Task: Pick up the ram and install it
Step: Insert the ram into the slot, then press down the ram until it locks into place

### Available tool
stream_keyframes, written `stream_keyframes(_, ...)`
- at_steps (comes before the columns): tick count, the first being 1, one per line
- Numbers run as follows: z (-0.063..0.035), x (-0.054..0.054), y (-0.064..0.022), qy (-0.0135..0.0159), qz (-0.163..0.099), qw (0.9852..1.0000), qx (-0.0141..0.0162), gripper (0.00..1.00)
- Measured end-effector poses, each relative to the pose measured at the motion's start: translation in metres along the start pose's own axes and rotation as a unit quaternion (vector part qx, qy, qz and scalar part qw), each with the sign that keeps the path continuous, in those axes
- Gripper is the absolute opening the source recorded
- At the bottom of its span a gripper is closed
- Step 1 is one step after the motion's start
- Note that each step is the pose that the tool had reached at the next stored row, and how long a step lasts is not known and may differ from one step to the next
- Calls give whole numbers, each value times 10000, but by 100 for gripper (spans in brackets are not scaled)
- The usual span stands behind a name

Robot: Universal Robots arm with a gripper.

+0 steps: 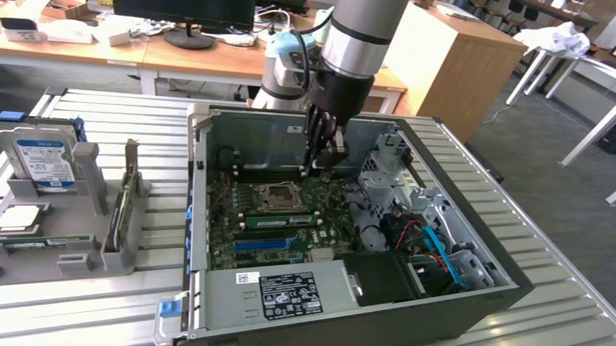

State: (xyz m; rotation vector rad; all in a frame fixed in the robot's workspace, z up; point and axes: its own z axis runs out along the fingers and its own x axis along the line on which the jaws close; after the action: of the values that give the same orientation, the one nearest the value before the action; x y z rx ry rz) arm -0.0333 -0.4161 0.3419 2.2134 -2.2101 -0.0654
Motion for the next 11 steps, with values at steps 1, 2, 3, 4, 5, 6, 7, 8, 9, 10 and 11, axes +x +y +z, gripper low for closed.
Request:
stream_keyframes(1,-29,-1,1,0,0,10000,0,31)
stream_keyframes(2,-53,-1,2,0,0,10000,0,31)
stream_keyframes(3,-75,-2,3,0,0,10000,0,31)
stream_keyframes(4,-92,-2,3,0,0,10000,0,31)
stream_keyframes(5,-107,-2,4,0,0,10000,0,31)
stream_keyframes(6,-112,-2,4,0,0,10000,0,31)
stream_keyframes(7,-112,-2,4,-1,0,10000,0,31)
stream_keyframes(8,-112,-2,4,-1,0,10000,0,31)
stream_keyframes(9,-112,-2,4,0,0,10000,0,31)
stream_keyframes(10,-113,-2,4,0,0,10000,0,31)
stream_keyframes(11,-112,-2,4,0,0,10000,0,31)
